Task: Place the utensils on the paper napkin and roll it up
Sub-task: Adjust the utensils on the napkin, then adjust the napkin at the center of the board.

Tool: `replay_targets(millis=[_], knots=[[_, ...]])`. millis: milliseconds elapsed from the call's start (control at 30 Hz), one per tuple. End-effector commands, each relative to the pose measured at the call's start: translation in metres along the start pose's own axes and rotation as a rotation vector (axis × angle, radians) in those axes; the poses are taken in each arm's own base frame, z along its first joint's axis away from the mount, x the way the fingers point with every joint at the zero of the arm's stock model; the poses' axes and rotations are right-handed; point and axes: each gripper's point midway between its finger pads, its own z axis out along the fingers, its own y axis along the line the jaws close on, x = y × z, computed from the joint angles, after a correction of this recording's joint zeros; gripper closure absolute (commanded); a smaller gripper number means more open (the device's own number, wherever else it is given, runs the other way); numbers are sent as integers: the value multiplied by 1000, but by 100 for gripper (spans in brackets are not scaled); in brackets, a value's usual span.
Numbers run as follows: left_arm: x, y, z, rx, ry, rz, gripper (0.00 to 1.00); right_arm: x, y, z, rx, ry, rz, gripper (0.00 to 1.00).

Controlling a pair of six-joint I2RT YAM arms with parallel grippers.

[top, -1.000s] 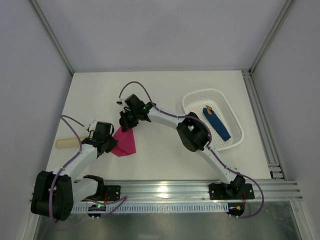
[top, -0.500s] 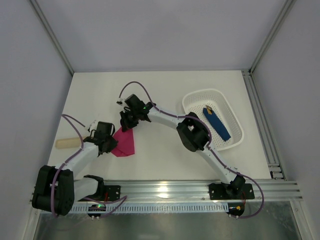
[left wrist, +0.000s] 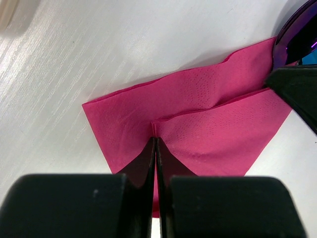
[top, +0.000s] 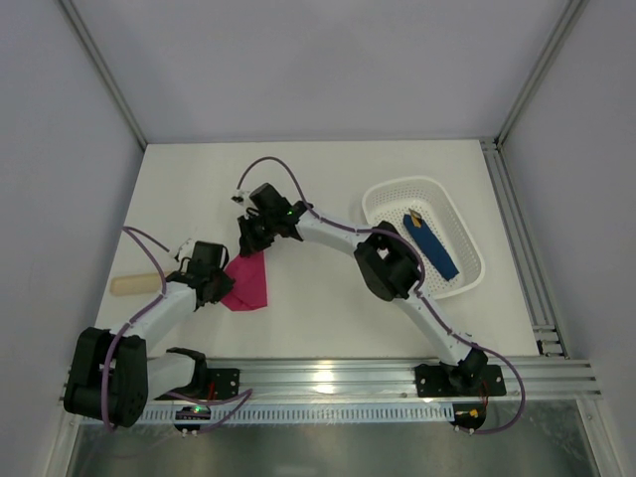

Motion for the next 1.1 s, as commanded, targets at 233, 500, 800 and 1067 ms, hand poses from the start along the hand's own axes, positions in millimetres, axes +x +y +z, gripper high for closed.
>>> replay_targets(millis=[233,500,800,1067], knots=[[6,16,1,-55,6,16,100,-74,51,-78,-187,-204,-28,96],[7,16,1,-53,7,14,100,-50,46,-88,-491,-120,115,96],[7,15,0,-49,7,11,100,-18,23,-56,-490,-44,194,96],[7,15,0,-48,11,13,100,-3,18,-39,-482,-17,223,96]])
